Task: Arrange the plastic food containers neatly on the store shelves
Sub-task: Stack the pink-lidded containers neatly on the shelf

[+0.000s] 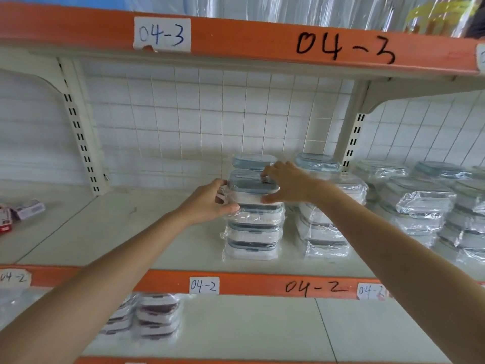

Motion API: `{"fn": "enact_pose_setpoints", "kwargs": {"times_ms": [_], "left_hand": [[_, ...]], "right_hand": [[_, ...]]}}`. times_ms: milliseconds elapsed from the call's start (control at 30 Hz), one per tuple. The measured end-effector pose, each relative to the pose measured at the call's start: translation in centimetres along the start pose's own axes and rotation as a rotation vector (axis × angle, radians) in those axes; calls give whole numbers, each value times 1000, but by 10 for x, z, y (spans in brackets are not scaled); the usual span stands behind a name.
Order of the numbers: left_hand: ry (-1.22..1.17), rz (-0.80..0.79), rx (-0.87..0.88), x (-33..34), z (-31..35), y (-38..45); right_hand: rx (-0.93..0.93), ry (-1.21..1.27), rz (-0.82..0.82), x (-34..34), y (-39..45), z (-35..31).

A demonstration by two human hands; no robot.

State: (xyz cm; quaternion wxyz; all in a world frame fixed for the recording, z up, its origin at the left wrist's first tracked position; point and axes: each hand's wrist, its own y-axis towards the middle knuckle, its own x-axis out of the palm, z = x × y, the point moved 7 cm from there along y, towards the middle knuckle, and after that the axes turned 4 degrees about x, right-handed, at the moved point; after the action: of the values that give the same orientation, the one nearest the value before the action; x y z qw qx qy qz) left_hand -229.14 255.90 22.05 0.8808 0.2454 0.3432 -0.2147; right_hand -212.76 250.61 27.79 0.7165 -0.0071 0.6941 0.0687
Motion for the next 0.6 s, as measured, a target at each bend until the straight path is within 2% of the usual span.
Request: {"fn": "enact_pose_setpoints", "kwargs": {"times_ms": [133, 300, 433, 600], "left_hand": [[97, 25, 16, -3, -5, -26], [308, -69, 14, -14, -18, -60], [583, -144, 61, -30, -30, -89], [737, -172, 121, -50, -44, -142]], "right_hand": [[-62, -150, 109, -10, -6, -21], [-175, -134, 219, -15, -24, -71], [-200, -124, 184, 1, -34, -115], [-241, -253, 116, 37, -46, -174]]}}
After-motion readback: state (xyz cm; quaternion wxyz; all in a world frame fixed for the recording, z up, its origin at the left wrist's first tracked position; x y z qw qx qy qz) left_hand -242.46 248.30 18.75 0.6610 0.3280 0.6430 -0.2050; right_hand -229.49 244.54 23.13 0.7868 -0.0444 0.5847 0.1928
